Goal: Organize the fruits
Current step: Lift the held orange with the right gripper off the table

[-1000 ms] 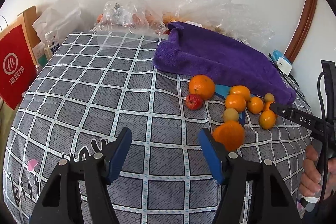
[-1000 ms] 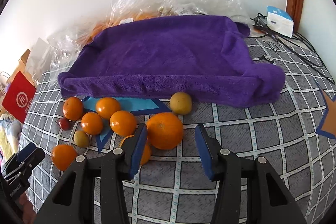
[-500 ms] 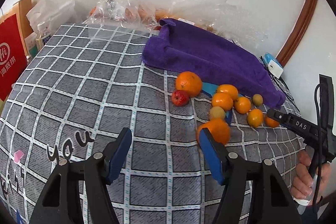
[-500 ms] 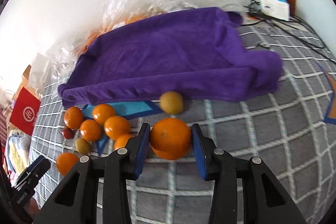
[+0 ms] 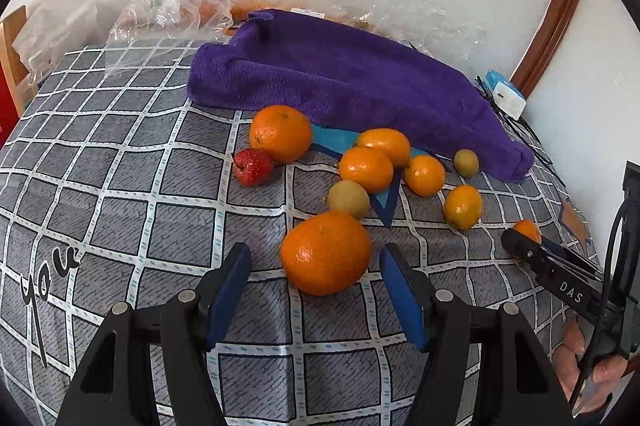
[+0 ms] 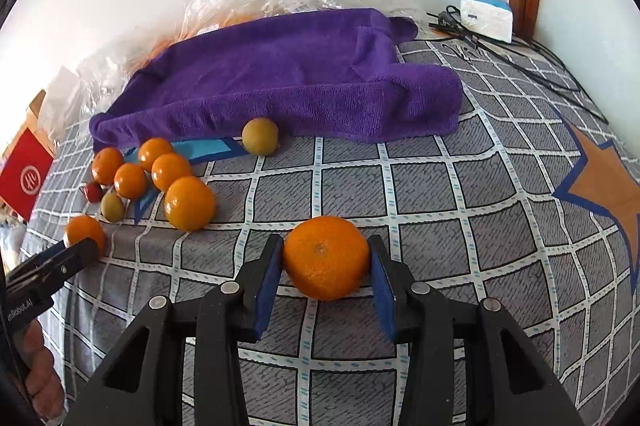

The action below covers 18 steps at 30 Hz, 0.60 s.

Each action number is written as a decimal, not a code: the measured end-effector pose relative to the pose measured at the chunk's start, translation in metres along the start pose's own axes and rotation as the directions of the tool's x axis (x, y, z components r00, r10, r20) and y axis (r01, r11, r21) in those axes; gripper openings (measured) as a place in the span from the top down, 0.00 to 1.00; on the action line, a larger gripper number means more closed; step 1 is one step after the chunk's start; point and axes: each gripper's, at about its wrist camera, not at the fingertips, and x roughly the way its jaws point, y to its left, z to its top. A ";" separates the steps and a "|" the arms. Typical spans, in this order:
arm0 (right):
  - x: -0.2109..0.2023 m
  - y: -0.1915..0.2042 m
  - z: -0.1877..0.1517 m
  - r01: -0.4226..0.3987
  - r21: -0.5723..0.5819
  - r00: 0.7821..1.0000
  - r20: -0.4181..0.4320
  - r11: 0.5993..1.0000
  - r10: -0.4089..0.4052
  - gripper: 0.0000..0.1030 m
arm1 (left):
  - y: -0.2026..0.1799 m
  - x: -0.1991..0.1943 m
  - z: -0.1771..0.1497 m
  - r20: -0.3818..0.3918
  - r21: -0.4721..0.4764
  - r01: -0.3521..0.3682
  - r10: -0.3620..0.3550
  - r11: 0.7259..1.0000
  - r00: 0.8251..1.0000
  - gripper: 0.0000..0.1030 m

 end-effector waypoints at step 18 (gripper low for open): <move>-0.013 0.002 -0.004 0.052 -0.021 0.997 0.058 0.998 -0.051 0.60 | 0.006 -0.015 0.004 0.007 -0.048 -0.019 0.020 0.999 1.000 0.61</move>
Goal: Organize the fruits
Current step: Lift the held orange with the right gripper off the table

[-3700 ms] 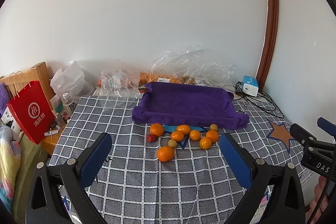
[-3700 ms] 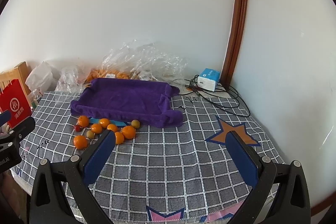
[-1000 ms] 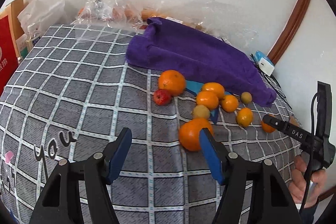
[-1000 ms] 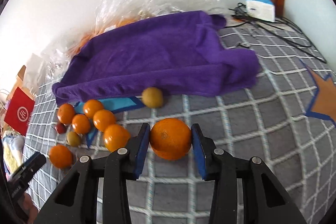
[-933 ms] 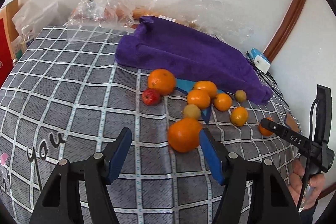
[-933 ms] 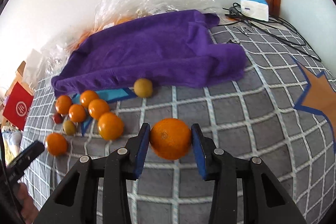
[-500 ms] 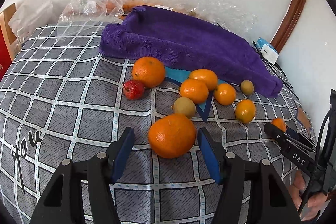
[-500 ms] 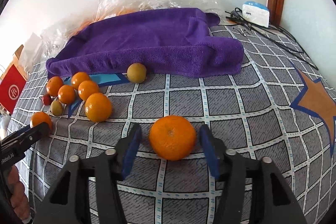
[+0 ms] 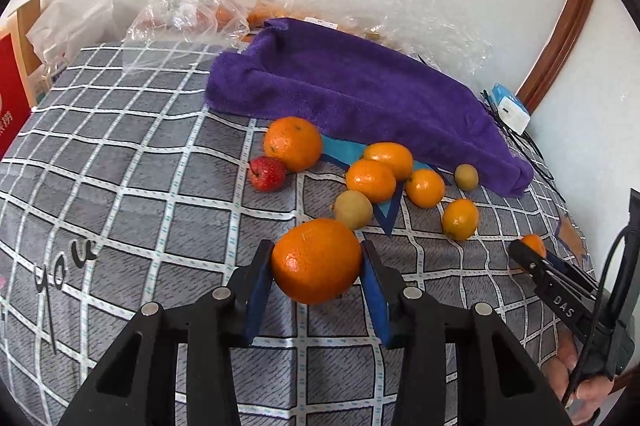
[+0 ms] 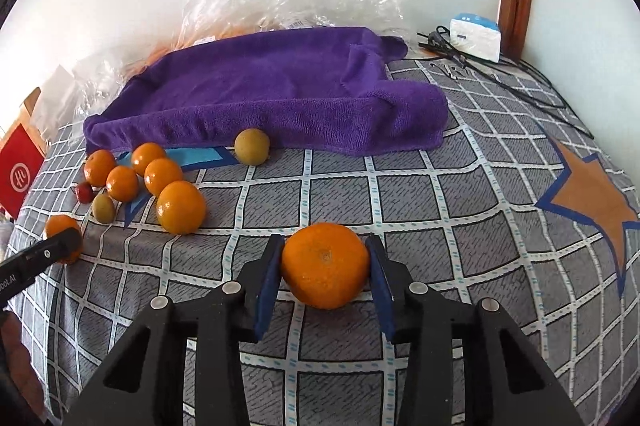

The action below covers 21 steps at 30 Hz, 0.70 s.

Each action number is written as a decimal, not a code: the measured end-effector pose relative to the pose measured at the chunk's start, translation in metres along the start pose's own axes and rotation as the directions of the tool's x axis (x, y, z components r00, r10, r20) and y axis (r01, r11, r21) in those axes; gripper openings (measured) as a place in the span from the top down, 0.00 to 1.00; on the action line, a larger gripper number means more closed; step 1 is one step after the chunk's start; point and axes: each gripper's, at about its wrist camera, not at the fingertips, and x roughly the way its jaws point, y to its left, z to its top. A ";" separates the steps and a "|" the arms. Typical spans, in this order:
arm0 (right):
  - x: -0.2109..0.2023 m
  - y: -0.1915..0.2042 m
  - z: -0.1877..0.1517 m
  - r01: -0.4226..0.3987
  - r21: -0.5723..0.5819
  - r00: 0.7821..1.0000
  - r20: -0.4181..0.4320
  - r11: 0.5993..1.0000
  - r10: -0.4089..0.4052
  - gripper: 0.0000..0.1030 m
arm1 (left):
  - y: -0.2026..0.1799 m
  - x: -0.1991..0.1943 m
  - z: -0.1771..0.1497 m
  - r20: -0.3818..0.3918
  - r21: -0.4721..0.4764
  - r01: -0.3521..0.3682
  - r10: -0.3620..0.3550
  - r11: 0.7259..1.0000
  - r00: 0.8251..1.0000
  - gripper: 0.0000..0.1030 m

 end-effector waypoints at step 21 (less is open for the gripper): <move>-0.057 0.006 0.039 -0.021 0.020 0.997 0.081 1.000 0.019 0.60 | 0.000 -0.046 0.044 0.079 -0.024 0.001 0.001 1.000 0.997 0.61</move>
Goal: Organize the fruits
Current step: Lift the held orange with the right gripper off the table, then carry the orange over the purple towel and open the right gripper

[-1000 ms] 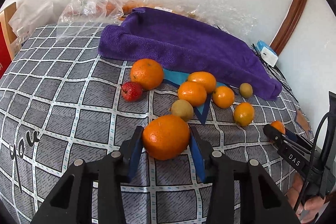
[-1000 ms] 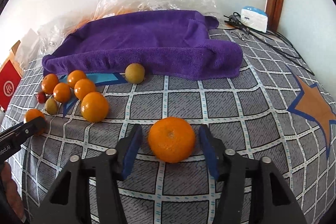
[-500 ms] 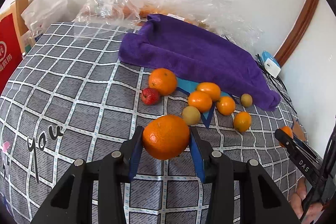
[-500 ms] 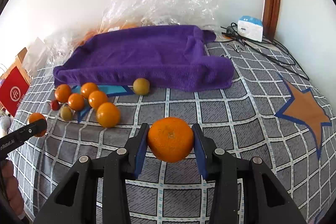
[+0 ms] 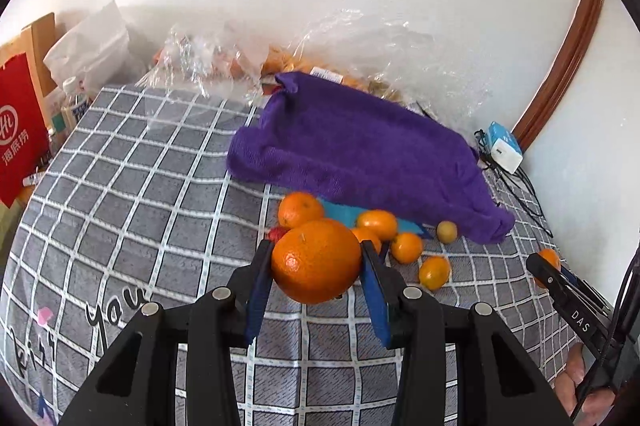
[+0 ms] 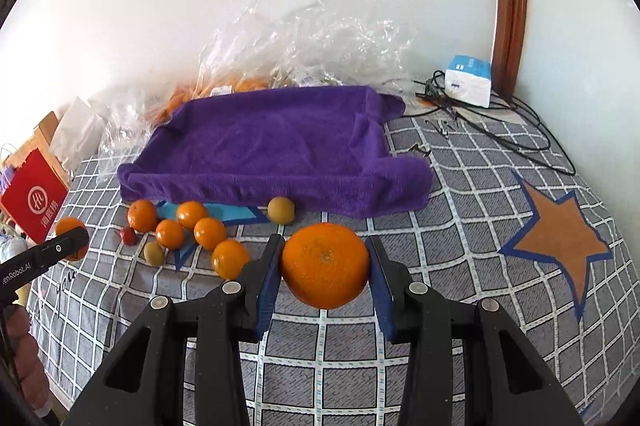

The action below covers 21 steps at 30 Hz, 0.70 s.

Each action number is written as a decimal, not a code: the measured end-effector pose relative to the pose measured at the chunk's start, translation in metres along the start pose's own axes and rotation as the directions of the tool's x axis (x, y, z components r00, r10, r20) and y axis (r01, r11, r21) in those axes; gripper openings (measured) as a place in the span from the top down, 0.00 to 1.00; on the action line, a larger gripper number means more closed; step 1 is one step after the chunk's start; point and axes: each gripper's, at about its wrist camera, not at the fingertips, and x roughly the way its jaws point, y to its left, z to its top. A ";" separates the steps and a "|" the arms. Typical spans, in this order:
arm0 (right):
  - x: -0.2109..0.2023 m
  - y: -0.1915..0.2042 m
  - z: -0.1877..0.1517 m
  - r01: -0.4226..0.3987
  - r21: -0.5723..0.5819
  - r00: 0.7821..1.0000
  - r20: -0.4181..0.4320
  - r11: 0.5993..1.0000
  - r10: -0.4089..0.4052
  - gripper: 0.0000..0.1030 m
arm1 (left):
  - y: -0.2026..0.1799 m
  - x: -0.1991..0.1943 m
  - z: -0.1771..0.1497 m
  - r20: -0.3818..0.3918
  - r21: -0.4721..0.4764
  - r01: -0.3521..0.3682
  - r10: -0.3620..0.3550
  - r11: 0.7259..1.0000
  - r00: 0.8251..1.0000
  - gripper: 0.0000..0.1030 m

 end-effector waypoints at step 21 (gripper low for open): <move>0.010 0.010 0.080 -0.007 -0.009 0.999 0.053 1.000 0.008 0.60 | -0.027 0.003 0.086 0.091 0.057 0.014 -0.019 0.998 0.996 0.61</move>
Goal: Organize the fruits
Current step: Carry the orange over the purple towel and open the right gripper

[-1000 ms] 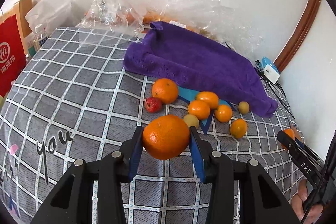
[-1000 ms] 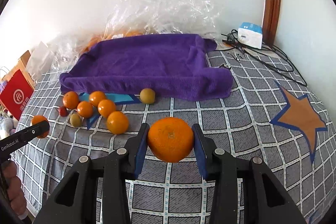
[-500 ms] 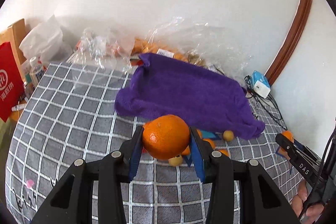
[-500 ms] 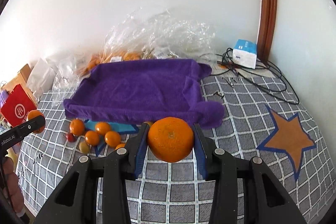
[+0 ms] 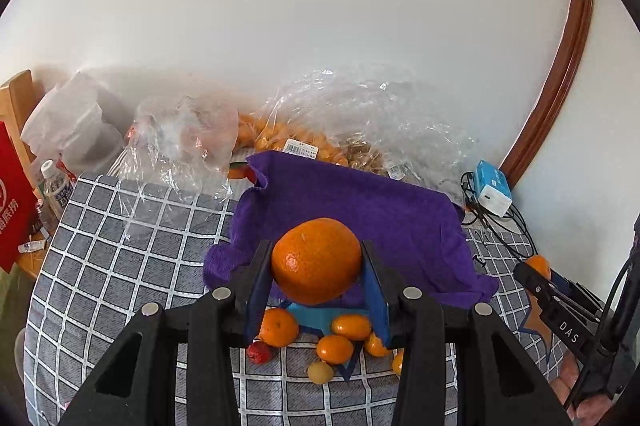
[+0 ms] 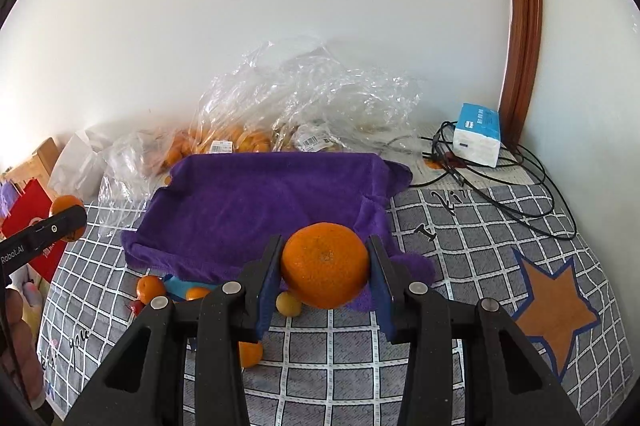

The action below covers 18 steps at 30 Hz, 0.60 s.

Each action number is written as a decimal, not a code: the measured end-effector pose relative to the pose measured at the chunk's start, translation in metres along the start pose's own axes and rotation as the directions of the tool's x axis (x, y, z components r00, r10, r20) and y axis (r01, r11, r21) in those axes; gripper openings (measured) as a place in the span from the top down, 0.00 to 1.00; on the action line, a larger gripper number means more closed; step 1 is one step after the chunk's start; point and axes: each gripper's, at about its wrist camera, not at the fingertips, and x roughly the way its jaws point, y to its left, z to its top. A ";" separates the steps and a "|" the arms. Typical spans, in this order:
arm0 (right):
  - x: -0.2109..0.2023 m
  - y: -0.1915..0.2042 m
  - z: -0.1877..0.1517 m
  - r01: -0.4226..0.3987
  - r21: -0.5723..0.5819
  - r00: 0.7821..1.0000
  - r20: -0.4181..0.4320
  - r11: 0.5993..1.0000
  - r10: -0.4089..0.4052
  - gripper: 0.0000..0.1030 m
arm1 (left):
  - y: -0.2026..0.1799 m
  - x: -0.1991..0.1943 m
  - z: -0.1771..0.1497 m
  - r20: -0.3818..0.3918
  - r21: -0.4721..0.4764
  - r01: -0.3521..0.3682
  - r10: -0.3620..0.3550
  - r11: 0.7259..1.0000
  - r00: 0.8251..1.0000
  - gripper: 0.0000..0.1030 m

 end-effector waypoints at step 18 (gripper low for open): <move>0.087 -0.009 0.036 0.030 0.016 0.999 -0.042 0.999 -0.029 0.60 | -0.007 0.088 0.047 -0.049 0.015 0.016 -0.015 1.000 0.999 0.61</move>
